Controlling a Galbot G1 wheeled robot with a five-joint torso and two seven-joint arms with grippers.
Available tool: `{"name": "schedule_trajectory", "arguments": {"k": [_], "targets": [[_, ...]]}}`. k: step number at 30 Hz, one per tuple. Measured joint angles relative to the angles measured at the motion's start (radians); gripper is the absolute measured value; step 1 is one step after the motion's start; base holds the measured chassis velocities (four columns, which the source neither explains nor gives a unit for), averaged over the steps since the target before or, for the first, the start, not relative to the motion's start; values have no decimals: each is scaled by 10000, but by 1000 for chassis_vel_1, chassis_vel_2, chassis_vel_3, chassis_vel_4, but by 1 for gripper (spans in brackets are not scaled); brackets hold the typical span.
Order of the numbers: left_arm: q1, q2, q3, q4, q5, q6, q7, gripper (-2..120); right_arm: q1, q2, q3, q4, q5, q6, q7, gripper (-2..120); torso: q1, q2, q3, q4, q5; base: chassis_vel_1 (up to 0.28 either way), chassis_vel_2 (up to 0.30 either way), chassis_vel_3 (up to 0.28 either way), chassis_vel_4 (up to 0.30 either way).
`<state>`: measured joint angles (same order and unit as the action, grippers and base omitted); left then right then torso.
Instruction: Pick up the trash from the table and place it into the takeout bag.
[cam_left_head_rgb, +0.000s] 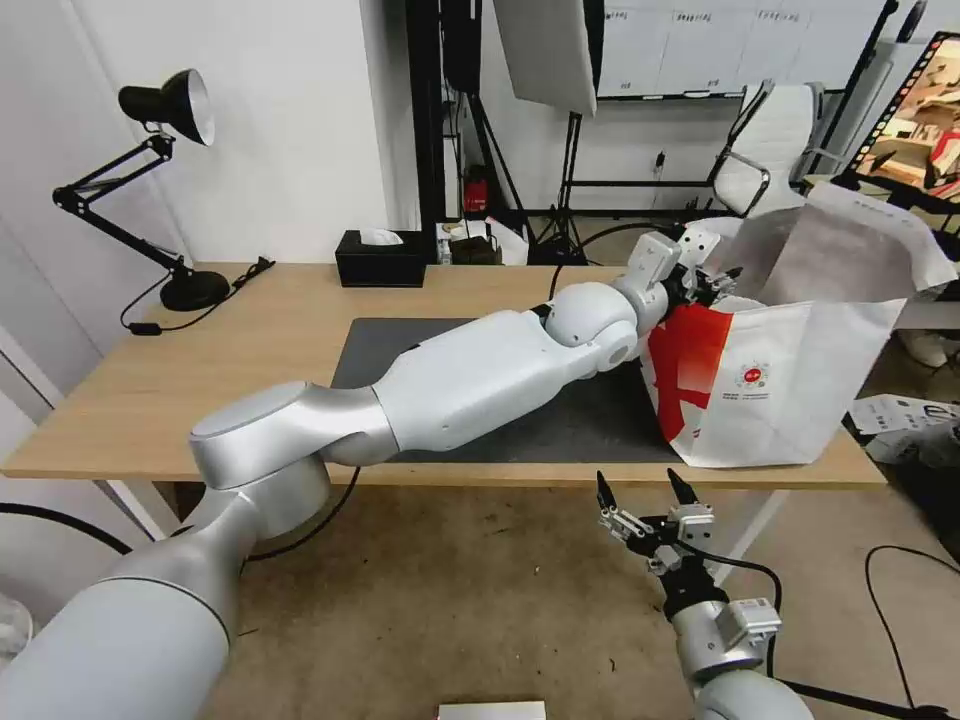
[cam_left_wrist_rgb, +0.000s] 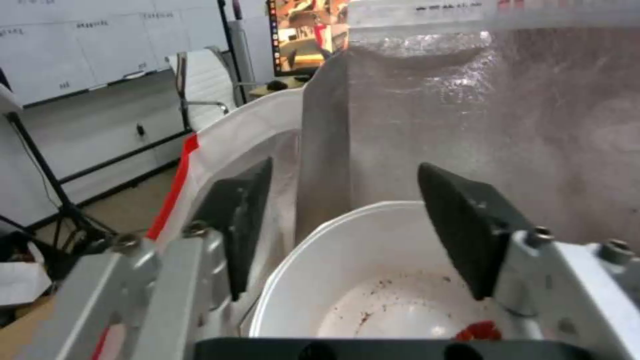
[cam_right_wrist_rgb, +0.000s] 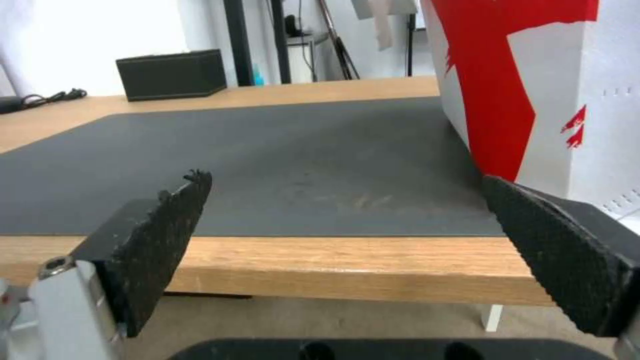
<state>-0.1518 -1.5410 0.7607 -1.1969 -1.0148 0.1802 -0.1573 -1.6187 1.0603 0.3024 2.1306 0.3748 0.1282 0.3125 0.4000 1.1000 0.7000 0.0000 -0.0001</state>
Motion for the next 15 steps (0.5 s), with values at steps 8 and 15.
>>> {"name": "schedule_trajectory", "arguments": {"k": [8,15], "targets": [[-244,191,-460,-696,-261,77,-686,98,0,0,0,0,0,0,0,100,0,0,0,0,0,0,0,0,0],[-733,791,-1053,-1500,-631,237,-1099,100,0,0,0,0,0,1,0,100,0,0,-1,-3,0,0,0,0,0]]}}
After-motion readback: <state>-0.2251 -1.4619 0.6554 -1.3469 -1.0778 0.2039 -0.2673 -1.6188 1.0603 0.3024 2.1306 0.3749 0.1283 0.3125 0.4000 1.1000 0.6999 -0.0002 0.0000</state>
